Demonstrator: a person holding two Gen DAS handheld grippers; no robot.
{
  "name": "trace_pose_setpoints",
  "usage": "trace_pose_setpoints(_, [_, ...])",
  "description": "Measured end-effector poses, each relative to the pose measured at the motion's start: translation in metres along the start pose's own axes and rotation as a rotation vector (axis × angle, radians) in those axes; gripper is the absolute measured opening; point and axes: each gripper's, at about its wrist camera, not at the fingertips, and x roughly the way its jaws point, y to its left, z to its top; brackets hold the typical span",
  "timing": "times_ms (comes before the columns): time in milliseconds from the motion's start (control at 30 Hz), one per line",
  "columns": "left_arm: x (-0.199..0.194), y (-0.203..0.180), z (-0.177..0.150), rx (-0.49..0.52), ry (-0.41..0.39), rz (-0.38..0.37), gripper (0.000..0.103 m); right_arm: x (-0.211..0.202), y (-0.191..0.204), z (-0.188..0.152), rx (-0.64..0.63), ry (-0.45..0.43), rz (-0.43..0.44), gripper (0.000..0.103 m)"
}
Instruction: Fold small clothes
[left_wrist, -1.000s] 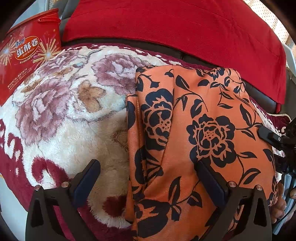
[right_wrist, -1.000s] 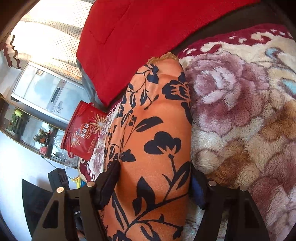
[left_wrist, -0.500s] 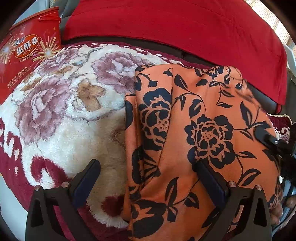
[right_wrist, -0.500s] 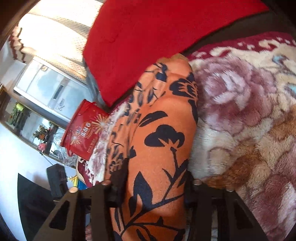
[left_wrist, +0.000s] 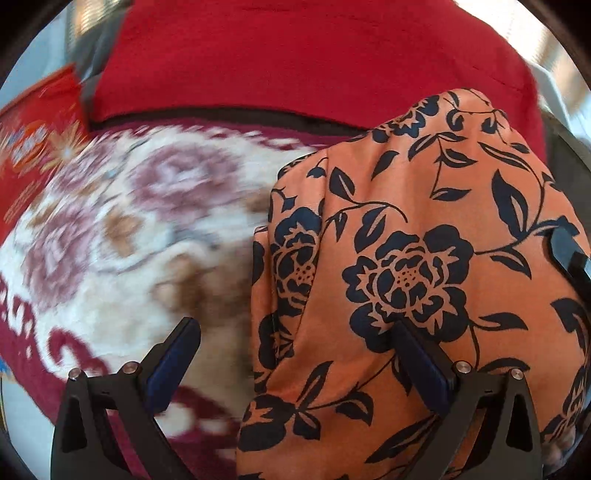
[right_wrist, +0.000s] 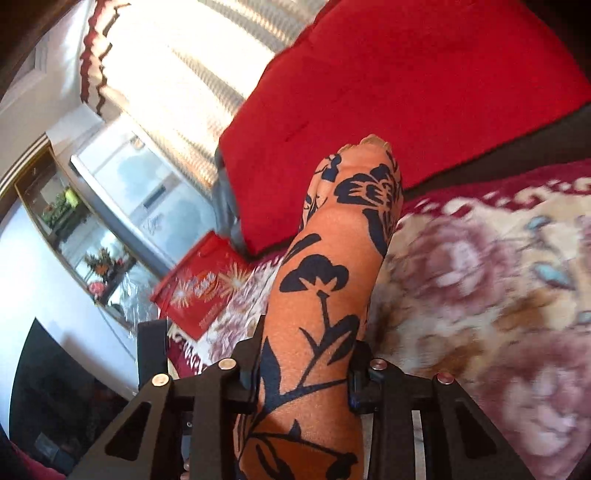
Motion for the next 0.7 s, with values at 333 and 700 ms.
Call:
trace_pose_setpoints(333, [0.016,-0.083,-0.005,0.141,0.024,-0.036,0.103,-0.080,-0.115,-0.019,0.266,-0.017,-0.156,0.035])
trace_pose_setpoints(700, [-0.008,-0.065,0.003,0.142,-0.014,0.046,0.103,-0.142,-0.103,-0.002,0.189,-0.172,-0.309,0.059])
